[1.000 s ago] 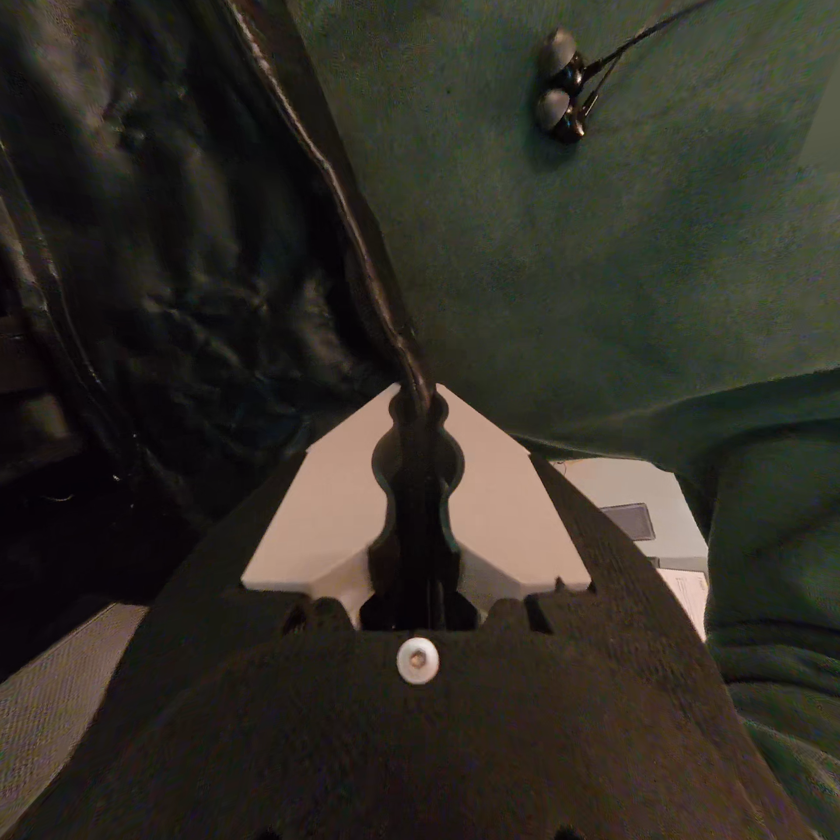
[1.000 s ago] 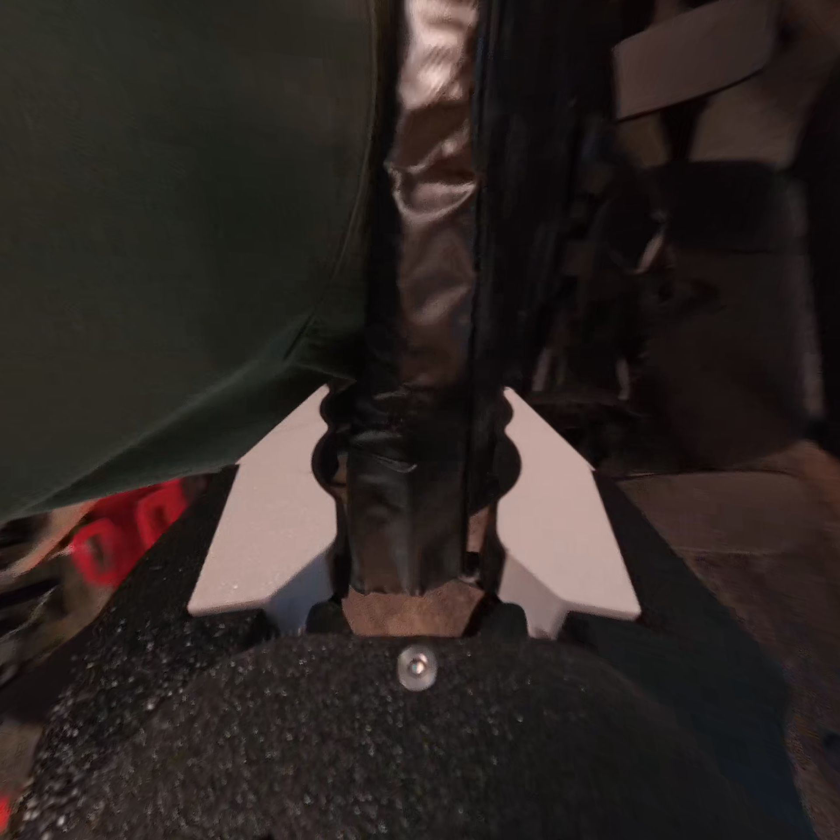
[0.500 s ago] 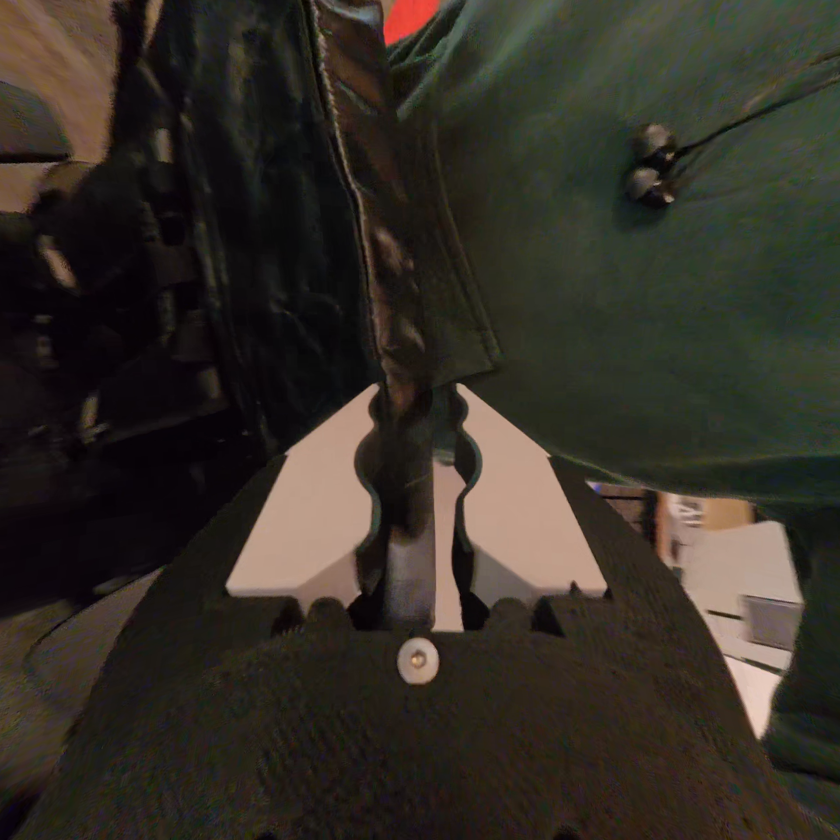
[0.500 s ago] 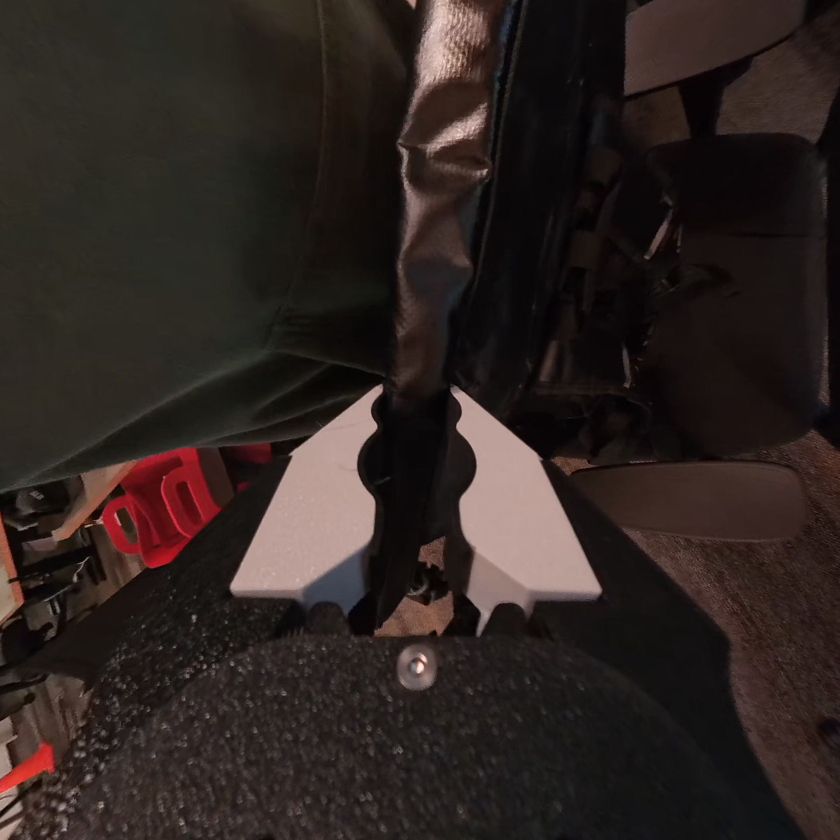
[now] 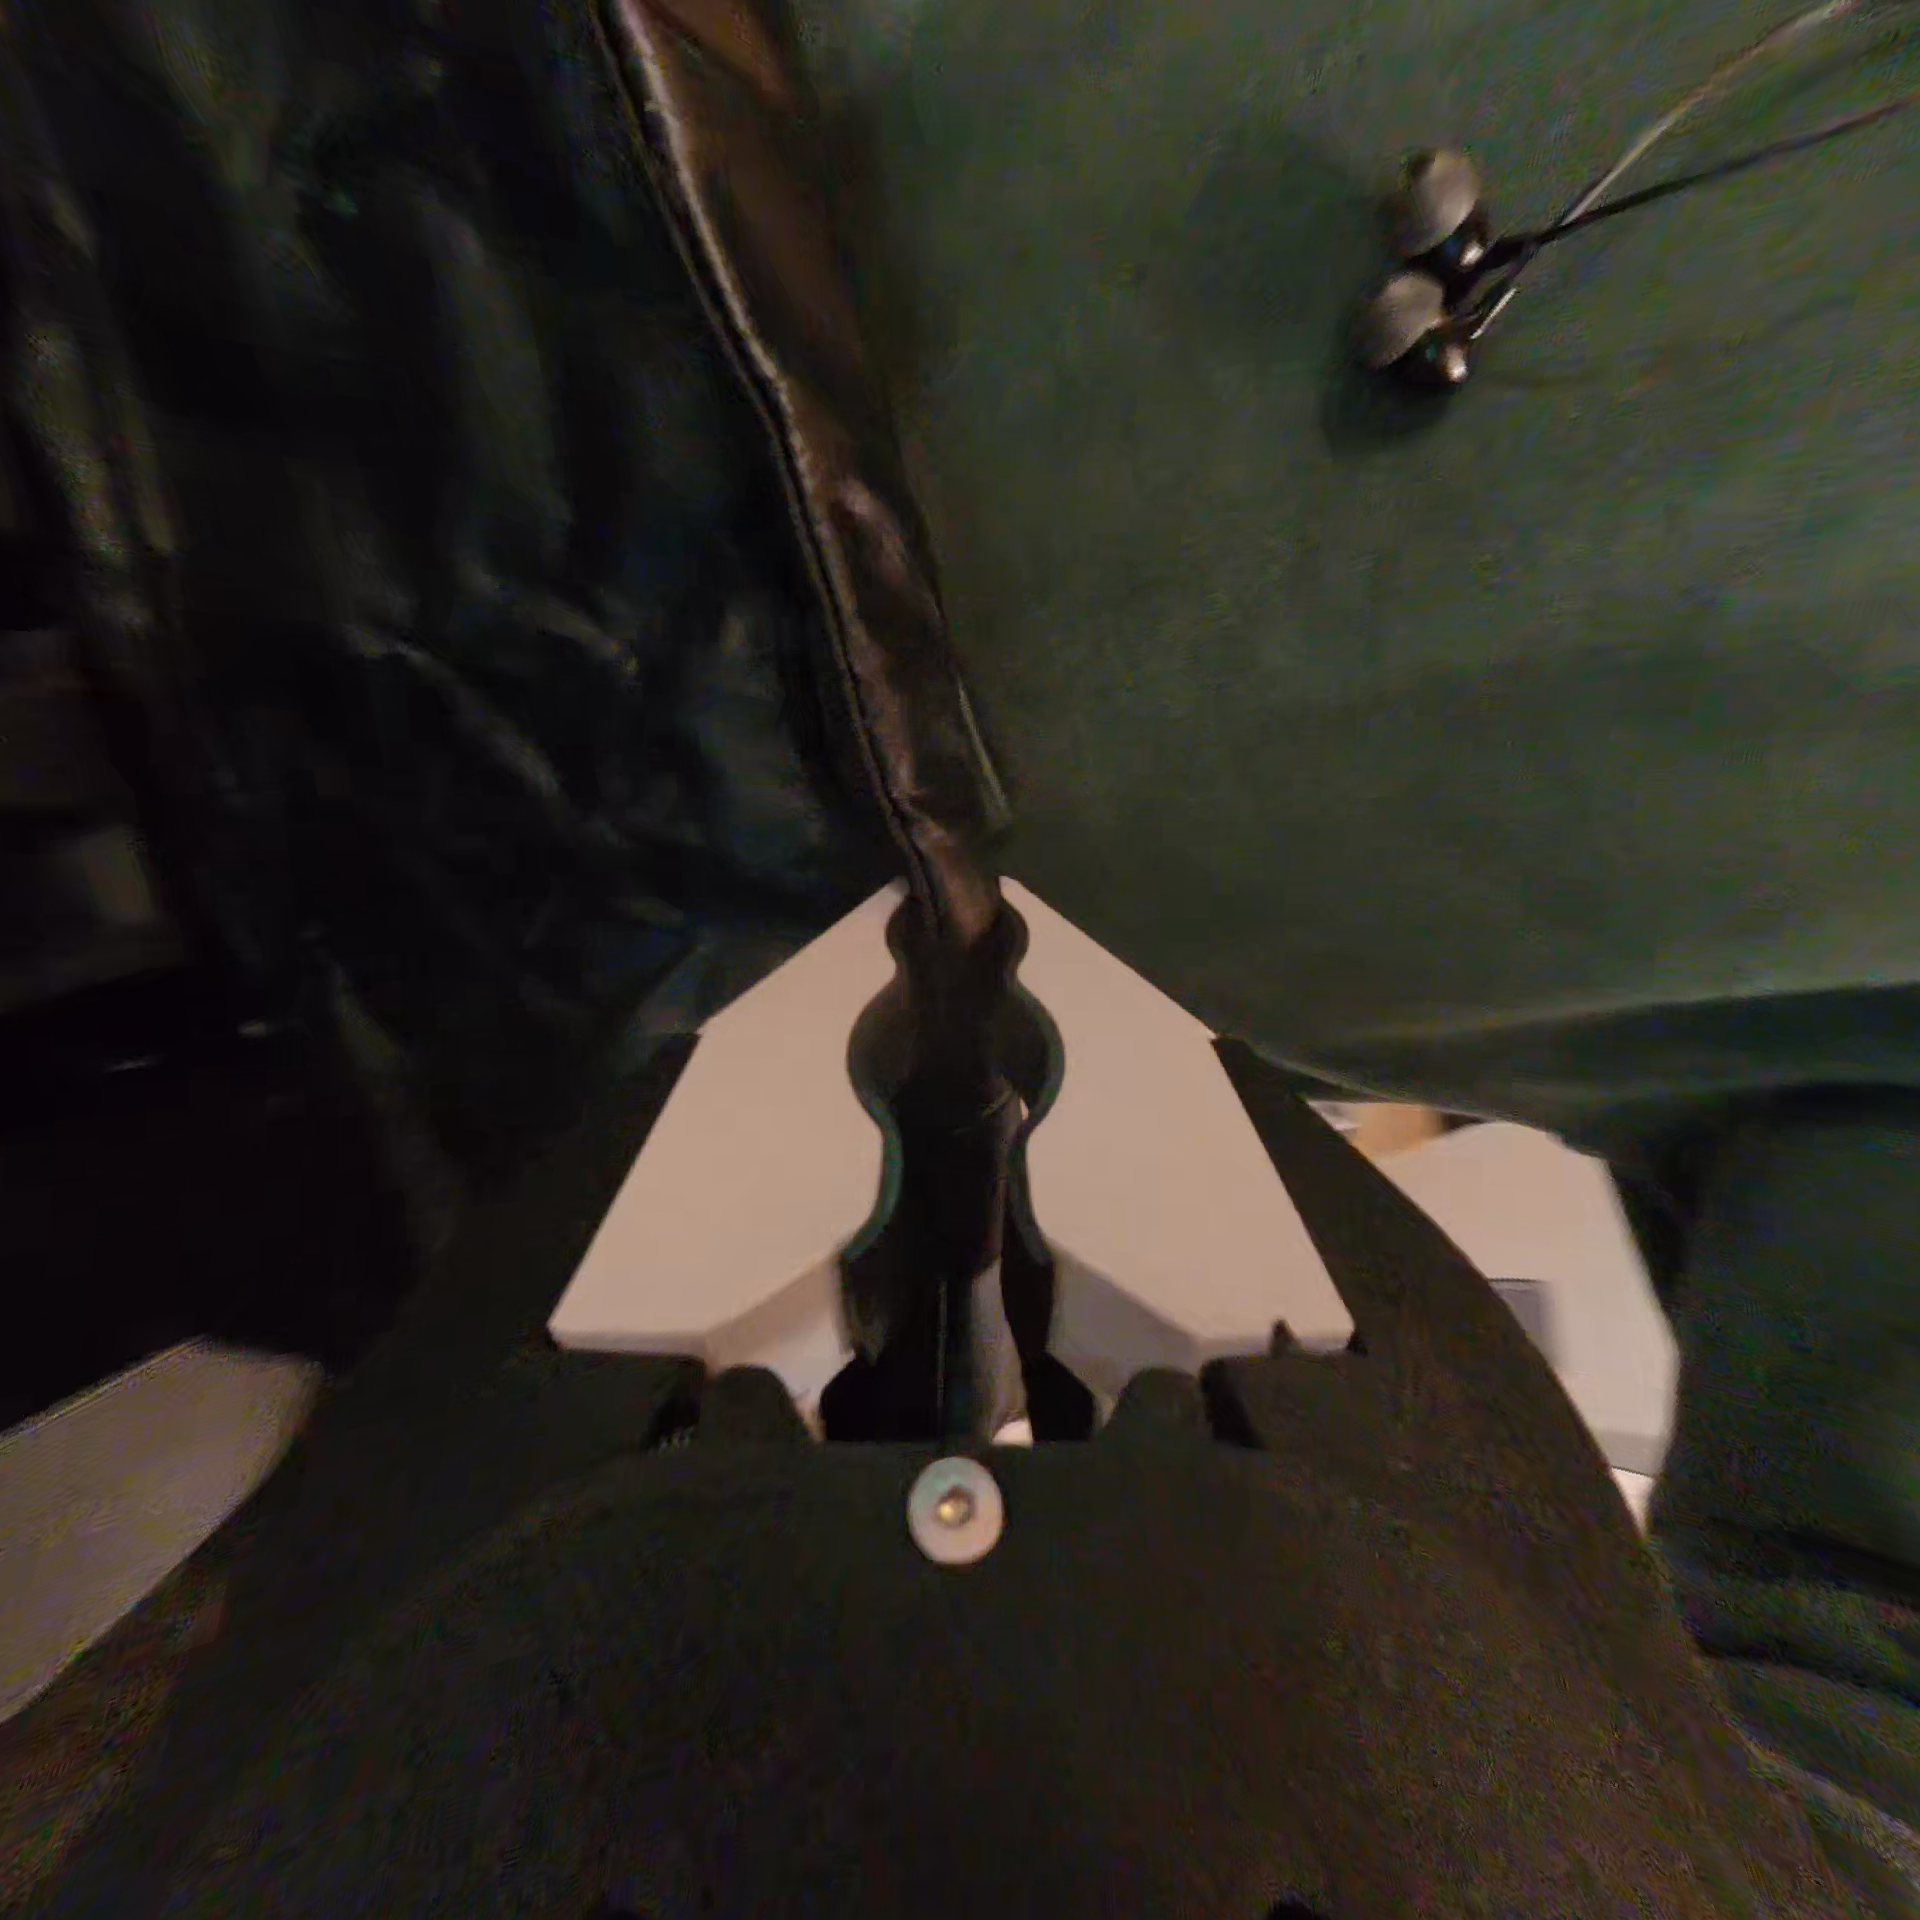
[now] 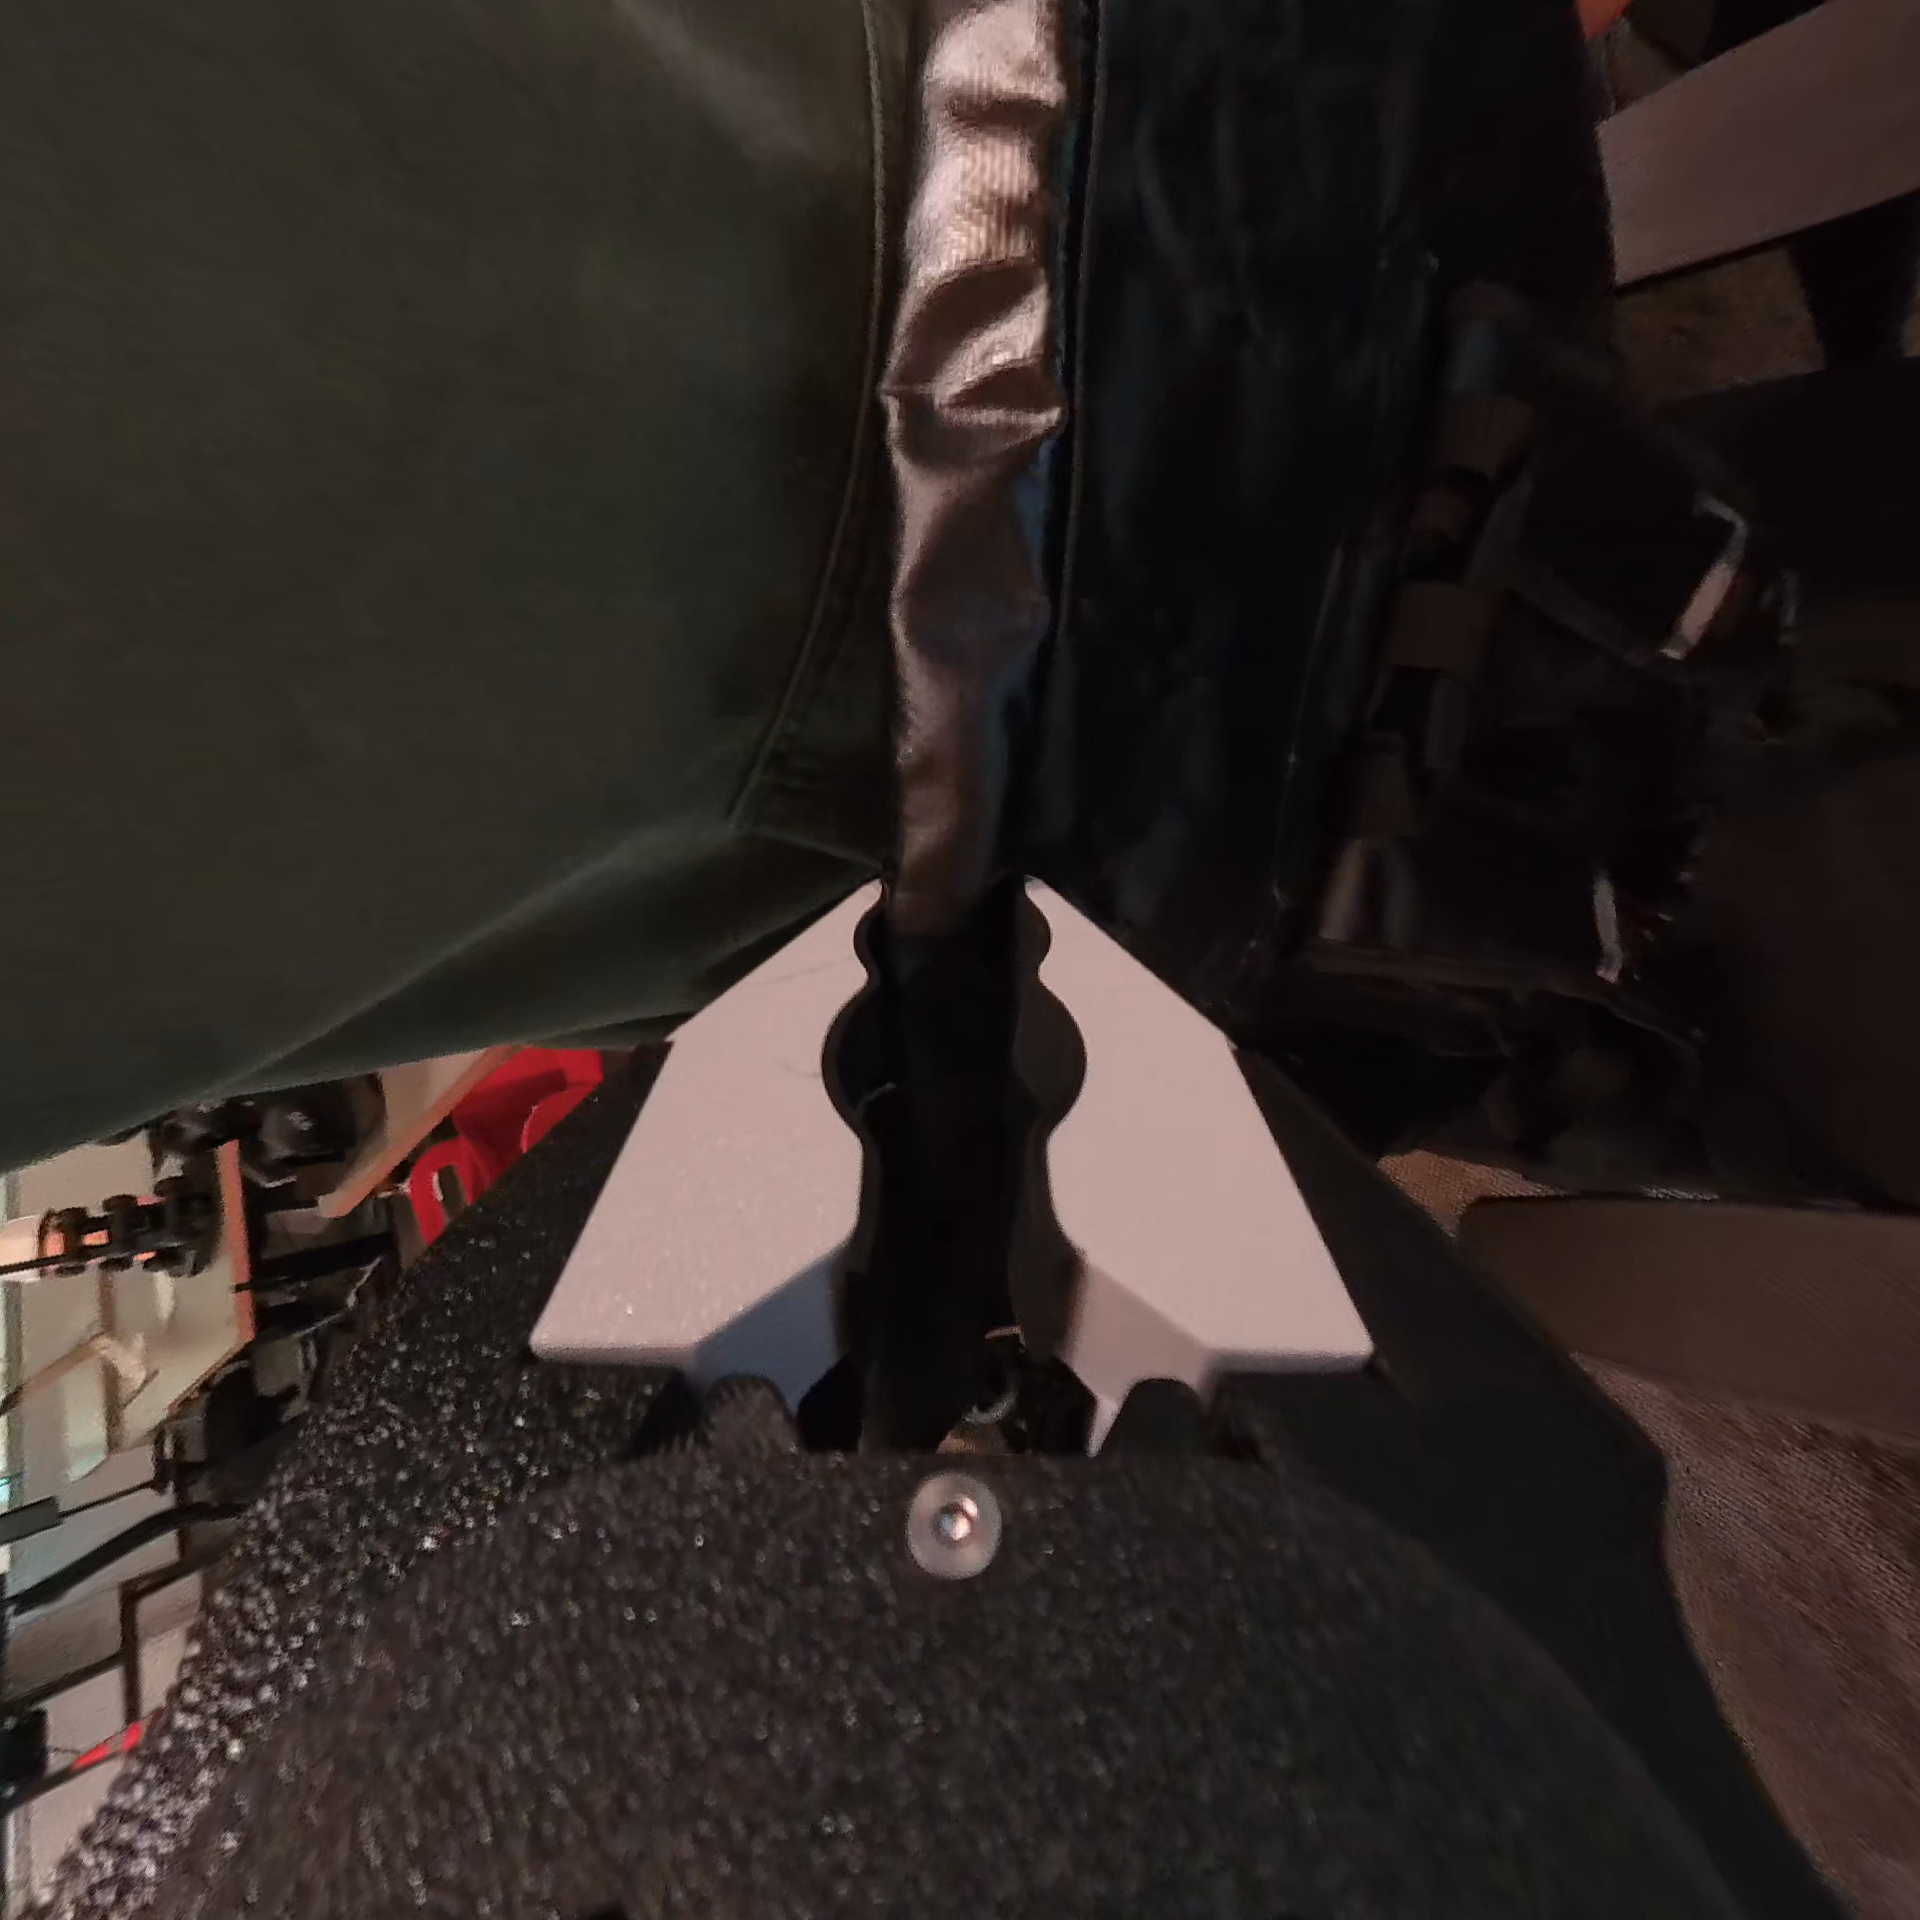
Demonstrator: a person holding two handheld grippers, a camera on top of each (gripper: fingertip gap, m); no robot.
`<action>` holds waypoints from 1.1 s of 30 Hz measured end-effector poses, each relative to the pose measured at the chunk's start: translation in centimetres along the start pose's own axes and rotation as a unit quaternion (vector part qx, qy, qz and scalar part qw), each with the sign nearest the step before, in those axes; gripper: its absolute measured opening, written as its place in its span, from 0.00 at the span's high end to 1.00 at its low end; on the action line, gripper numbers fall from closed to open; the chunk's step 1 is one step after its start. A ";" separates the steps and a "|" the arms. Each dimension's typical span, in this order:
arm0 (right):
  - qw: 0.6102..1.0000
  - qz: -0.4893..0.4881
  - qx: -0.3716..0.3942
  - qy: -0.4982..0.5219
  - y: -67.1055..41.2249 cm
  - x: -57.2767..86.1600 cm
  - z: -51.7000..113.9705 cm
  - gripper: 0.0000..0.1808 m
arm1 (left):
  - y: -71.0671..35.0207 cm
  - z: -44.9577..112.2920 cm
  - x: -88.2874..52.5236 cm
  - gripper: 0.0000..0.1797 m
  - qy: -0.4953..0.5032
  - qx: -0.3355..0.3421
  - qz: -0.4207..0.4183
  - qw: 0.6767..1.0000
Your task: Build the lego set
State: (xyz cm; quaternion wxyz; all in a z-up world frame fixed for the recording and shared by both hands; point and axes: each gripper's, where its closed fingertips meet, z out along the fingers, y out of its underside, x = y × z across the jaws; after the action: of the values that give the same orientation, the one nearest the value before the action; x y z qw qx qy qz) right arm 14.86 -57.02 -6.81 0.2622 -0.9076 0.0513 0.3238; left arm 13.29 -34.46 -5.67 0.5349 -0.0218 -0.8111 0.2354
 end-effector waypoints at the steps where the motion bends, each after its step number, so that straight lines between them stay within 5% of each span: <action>1: 1.000 -0.002 0.003 0.008 0.0 0.2 0.1 0.88 | 0.1 0.2 0.1 0.96 0.040 0.015 -0.013 0.999; 6: 0.990 -0.049 -0.010 0.133 0.4 1.1 0.2 0.83 | -0.5 0.3 0.4 0.96 0.175 0.100 -0.041 0.979; 11: 0.969 -0.106 -0.068 0.212 1.3 1.0 1.4 0.81 | -0.8 0.5 0.6 0.96 0.226 0.113 -0.037 0.967; 20: 0.998 0.037 -0.021 -0.047 2.0 -2.6 3.1 0.87 | -0.3 1.8 0.9 0.96 0.332 0.125 -0.087 0.931; 23: 0.995 0.054 0.002 -0.085 1.6 -2.7 2.7 0.88 | -0.4 2.0 0.2 0.93 0.242 0.127 -0.066 0.960; 27: 0.989 0.078 0.034 -0.120 1.2 -2.5 2.5 0.89 | -0.8 1.2 -2.0 0.84 -0.008 0.105 -0.007 0.994; 33: 0.981 0.101 0.058 -0.156 0.7 -1.9 2.0 0.90 | 1.8 0.4 -3.3 0.71 -0.288 -0.063 0.079 0.952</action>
State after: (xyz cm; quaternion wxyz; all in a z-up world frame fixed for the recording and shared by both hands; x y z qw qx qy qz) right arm 12.08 -56.73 -7.24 0.2854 -0.8193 0.1197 0.4827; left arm 13.93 -33.93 -9.38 0.2555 -0.0505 -0.9396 0.2220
